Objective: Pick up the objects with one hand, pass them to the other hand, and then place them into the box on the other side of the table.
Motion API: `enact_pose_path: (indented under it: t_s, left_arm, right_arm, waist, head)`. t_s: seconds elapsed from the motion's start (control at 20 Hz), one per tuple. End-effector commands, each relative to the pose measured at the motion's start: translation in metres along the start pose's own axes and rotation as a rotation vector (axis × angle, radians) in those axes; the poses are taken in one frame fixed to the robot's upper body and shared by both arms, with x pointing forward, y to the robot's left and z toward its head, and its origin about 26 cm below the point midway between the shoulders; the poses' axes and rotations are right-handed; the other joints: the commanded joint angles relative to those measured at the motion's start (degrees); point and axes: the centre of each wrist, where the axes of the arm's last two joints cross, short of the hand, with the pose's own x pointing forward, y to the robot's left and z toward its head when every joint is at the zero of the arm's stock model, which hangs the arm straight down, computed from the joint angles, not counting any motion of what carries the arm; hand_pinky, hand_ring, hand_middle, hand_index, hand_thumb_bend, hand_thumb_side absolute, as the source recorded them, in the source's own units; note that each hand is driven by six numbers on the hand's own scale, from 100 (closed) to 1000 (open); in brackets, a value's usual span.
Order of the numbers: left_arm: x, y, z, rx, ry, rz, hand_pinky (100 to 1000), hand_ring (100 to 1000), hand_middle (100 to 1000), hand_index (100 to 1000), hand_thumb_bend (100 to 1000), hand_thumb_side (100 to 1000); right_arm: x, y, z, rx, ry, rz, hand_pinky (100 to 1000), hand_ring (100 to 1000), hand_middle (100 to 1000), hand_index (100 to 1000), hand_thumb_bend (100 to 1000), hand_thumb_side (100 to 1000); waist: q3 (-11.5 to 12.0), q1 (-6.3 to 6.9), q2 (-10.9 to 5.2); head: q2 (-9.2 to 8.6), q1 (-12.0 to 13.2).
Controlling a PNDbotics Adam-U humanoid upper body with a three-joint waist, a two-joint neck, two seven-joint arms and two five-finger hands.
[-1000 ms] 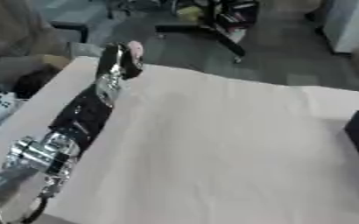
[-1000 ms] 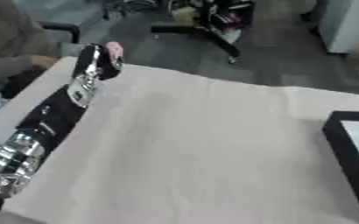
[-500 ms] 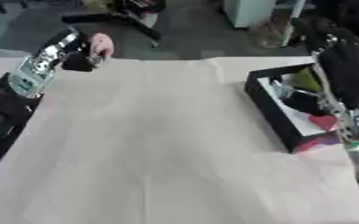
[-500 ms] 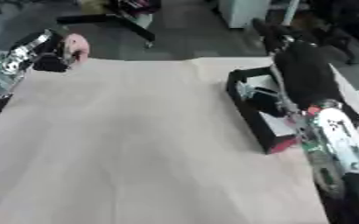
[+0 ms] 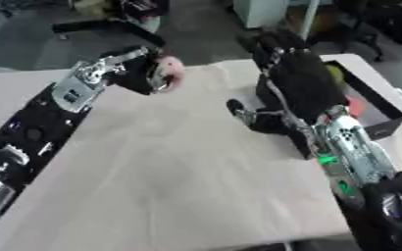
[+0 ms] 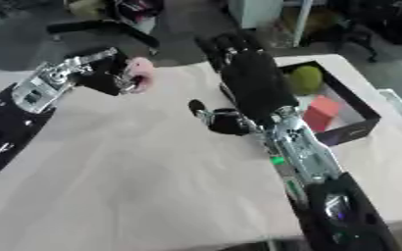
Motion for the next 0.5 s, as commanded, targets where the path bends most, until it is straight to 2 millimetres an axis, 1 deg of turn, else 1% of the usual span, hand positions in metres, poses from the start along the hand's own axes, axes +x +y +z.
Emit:
enact_pose_path:
  t_s: [0.05,0.2,0.25,0.5]
  left_arm:
    - [0.023,0.005,-0.008,-0.018,-0.054,-0.008,583,375,334,404,100,100]
    - [0.031,0.001,-0.013,-0.038,-0.073,0.002,584,377,336,406,100,100]
    - [0.034,0.0,-0.015,-0.045,-0.081,0.005,586,378,338,407,100,100]
    - [0.048,-0.006,-0.02,-0.093,-0.115,0.025,592,387,346,415,100,100]
  right_arm:
    - [0.007,-0.004,-0.008,0.018,-0.034,0.001,961,892,829,976,468,442]
    - [0.011,-0.001,-0.009,0.042,-0.05,-0.016,960,892,832,980,484,444]
    - [0.012,0.0,-0.009,0.049,-0.052,-0.023,956,889,830,980,468,438]
    - [0.016,0.007,-0.011,0.062,-0.052,-0.036,926,872,824,978,442,419]
  waist:
    - [0.0,0.01,-0.97]
    - [0.3,-0.06,-0.98]
    - [0.4,-0.07,-0.97]
    - [1.1,-0.12,-0.93]
  head:
    - [0.33,-0.2]
    - [0.33,-0.1]
    - [0.33,-0.1]
    - [0.33,-0.4]
